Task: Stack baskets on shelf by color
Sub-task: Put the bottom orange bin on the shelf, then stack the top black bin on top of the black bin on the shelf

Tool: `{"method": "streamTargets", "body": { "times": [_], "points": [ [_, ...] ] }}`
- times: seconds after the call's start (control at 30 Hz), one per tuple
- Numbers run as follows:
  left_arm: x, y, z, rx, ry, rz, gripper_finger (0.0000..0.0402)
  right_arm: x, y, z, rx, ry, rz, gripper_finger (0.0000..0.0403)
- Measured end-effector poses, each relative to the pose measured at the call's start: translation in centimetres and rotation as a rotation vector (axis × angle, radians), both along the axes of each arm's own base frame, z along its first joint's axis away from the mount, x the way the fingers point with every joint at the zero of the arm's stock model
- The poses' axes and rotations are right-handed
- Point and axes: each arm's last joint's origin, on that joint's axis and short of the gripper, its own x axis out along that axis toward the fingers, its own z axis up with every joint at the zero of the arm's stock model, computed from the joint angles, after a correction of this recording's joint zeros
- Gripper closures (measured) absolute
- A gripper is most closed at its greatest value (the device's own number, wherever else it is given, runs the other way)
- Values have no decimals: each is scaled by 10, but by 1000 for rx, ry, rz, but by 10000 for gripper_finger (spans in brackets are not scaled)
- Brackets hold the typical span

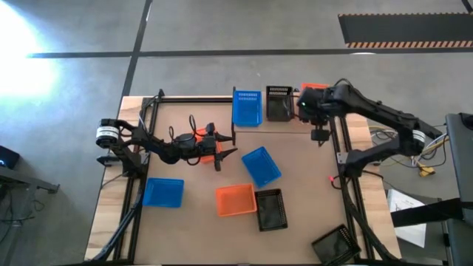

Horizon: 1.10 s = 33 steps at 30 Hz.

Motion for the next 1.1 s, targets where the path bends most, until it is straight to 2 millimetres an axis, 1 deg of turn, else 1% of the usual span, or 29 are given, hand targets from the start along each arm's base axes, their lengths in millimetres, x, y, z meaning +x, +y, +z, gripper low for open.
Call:
{"method": "streamTargets", "body": {
  "times": [0.1,0.23,0.4,0.5,0.57,0.63,0.7,0.8,0.87,0.93,1.03,1.1],
  "points": [
    [0,0,0,-1,0,0,217,4,-12,-6,6,7,-31,394],
    [0,0,0,-7,-1,-2,217,6,-15,-9,23,24,-7,382],
    [0,-1,-1,-27,-4,-6,217,3,-13,-6,16,23,-3,329],
    [-1,-1,-1,-28,-1,-8,217,-5,-9,0,-13,-4,-70,299],
    [-1,-1,-1,-28,0,-8,217,-11,-3,6,-24,-57,-157,287],
    [-1,-1,-1,-28,0,-8,217,-17,10,10,-23,-149,-241,285],
    [-1,-1,-2,-28,1,-8,217,-23,32,9,17,-294,-266,288],
    [-1,-1,-2,-26,1,-8,217,-27,70,-5,111,-538,-257,298],
    [-1,-1,-1,-25,1,-8,217,-27,95,-22,188,-694,-235,305],
    [-1,-1,-1,-25,1,-8,217,-25,118,-45,243,-823,-191,313],
    [-1,-1,-1,-24,0,-8,217,-19,150,-80,264,-990,-99,323],
    [-1,-1,-1,-24,0,-8,217,-16,166,-101,271,-1069,-42,327]
  ]
}}
